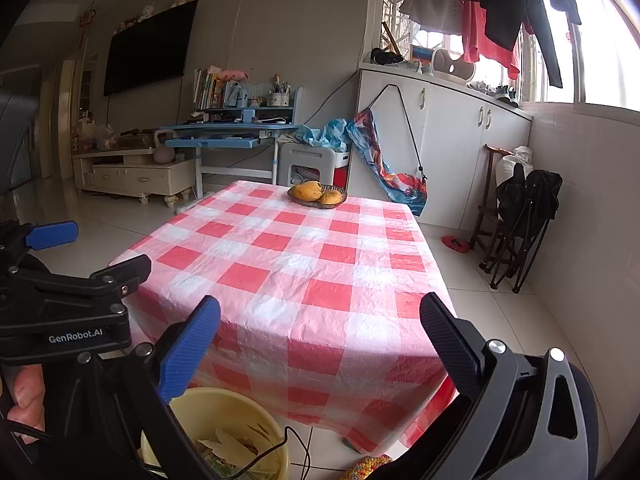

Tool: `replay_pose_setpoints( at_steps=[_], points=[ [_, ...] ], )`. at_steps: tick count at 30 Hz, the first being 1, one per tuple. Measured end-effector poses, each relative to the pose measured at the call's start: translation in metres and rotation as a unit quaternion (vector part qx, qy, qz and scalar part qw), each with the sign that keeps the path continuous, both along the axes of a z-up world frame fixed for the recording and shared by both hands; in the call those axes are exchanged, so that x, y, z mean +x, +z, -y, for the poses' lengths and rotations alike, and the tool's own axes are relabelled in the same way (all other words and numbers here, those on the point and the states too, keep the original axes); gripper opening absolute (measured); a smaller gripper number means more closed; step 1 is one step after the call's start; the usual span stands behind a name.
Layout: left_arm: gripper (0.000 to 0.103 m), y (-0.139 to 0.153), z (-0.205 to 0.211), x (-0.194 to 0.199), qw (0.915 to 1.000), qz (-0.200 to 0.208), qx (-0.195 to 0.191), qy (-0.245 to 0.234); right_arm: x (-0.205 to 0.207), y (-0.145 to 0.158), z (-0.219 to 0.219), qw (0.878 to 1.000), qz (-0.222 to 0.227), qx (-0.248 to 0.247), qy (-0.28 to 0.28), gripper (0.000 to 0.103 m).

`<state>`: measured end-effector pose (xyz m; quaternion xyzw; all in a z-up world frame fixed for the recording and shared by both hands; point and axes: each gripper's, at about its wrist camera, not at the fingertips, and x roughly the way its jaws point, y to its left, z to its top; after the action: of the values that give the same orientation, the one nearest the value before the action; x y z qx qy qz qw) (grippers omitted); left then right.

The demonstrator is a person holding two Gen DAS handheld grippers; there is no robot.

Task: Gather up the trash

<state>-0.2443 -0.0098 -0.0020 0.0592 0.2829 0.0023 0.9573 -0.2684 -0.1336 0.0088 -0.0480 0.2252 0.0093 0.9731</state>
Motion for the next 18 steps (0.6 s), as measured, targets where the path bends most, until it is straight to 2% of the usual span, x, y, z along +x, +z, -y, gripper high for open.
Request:
replay_pose_setpoints(
  at_steps=[18],
  points=[
    [0.096,0.0028,0.0019,0.0000,1.0000,0.005,-0.008,0.000,-0.0001,-0.0001,-0.0003,1.000,0.000,-0.002,0.000,0.095]
  ],
)
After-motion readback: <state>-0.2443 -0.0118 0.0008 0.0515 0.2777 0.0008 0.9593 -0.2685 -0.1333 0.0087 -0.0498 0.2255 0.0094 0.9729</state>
